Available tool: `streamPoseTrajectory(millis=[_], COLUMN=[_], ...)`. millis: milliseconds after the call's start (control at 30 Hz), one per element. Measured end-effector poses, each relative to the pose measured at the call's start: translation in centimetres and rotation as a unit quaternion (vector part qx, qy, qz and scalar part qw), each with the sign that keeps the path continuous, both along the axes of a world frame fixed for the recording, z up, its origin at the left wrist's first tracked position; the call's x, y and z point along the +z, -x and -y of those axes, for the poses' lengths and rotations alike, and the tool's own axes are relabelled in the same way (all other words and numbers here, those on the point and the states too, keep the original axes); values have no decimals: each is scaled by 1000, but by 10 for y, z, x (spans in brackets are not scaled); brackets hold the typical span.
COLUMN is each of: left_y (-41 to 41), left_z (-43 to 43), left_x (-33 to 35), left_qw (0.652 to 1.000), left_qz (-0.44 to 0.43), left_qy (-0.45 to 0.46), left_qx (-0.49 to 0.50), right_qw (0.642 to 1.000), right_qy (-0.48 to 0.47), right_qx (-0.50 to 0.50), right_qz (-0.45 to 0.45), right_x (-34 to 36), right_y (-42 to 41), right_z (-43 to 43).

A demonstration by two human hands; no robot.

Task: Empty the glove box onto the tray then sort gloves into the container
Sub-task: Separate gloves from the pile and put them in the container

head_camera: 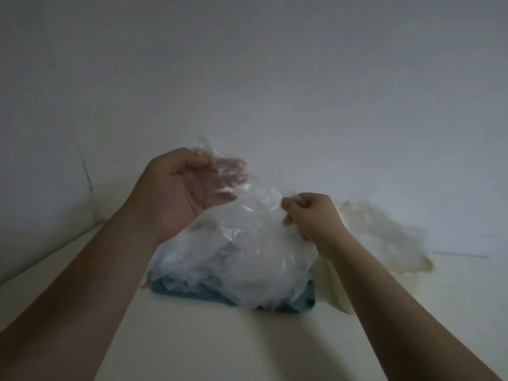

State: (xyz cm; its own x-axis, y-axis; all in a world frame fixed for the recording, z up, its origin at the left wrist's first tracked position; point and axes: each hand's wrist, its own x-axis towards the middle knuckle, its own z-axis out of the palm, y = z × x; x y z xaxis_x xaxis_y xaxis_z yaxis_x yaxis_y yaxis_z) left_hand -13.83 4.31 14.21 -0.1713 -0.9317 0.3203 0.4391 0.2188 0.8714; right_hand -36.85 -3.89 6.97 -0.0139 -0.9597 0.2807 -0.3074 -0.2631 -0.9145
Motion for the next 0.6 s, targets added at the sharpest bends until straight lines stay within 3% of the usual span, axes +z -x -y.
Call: streamPoseTrajectory(millis=[100,200,367,500,600], left_y=[34,65,102,125,137], left_z=[2,15,40,55,73], left_x=[1,-1,-1,-2,-4], left_qw=[995,987,982,977,966], left_qz=[55,57,61,147,224], left_qy=[-21,-59,-89,-61,-34], left_qx=[-76,-140,-153,-140,-122], right_qw=[999,999,990,970,935], right_qy=[-30,-34,-22,-17,-28], right_qx=[5,2,-63,-124,-151], right_qz=[18,-10,-122,-209,-319], right_x=[21,46,61,56,44], right_y=[29,68,125,155,161], right_z=[-2,-8,2,25,47])
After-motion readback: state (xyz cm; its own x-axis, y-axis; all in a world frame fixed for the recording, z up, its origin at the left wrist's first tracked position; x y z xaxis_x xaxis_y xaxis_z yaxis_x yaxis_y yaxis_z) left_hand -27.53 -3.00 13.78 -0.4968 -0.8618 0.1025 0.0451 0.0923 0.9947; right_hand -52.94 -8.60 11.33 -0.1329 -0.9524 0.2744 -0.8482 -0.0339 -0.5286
